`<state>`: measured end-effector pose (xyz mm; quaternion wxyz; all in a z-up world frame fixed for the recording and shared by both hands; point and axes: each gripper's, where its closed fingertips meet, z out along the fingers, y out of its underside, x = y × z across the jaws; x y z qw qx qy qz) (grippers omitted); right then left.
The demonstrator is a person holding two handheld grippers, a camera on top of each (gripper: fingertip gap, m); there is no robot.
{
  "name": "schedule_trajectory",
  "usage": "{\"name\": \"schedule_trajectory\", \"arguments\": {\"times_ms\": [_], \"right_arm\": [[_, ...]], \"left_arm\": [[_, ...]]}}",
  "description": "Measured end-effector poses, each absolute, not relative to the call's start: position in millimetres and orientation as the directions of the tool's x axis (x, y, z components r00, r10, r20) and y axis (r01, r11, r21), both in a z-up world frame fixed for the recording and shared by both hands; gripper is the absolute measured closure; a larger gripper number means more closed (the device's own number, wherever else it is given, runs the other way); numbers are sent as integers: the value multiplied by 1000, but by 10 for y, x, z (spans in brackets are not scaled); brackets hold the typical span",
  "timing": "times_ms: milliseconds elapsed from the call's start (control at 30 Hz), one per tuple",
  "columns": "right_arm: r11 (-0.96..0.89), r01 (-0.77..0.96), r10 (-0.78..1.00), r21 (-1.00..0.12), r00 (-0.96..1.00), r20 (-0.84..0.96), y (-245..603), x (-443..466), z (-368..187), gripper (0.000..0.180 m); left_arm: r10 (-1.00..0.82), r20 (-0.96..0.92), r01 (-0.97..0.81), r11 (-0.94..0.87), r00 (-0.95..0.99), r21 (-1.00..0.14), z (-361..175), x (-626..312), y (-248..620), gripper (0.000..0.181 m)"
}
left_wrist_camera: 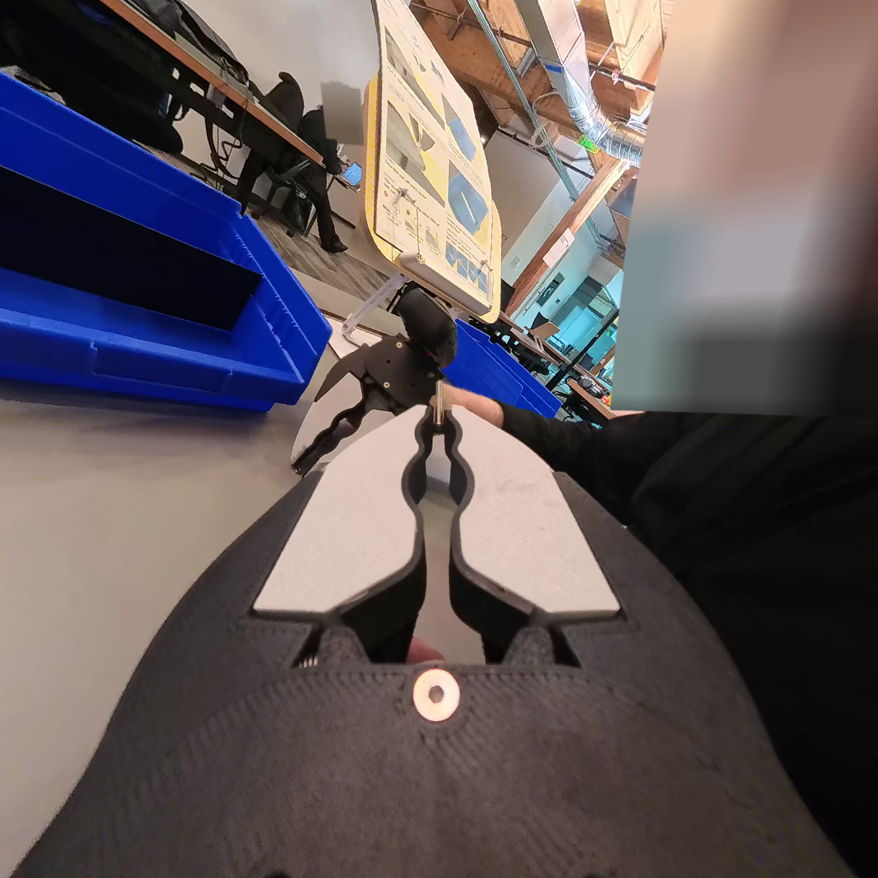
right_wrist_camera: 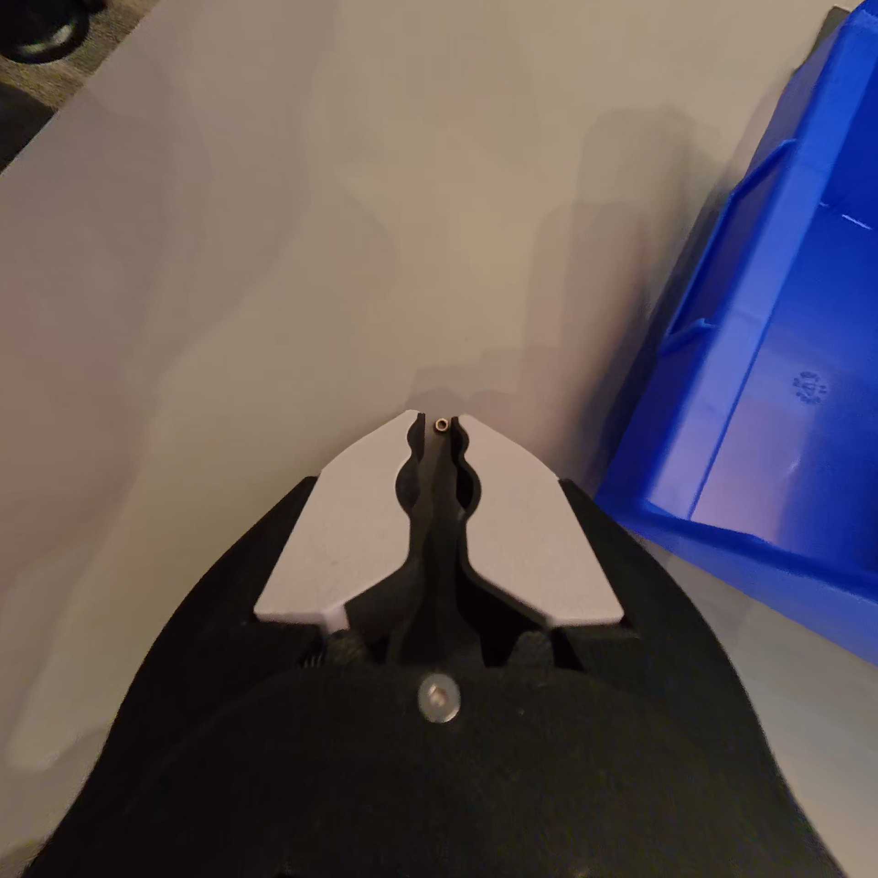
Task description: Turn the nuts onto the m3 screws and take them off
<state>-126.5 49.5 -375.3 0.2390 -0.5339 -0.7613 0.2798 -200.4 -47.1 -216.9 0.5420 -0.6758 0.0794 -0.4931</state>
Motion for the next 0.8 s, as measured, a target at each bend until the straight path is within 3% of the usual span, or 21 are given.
{"name": "schedule_trajectory", "arguments": {"times_ms": [800], "right_arm": [[341, 648, 895, -681, -446, 24, 439, -1224, -3758, 171]], "left_arm": [[-634, 590, 415, -423, 500, -806, -2232, -1976, -443, 178]]}}
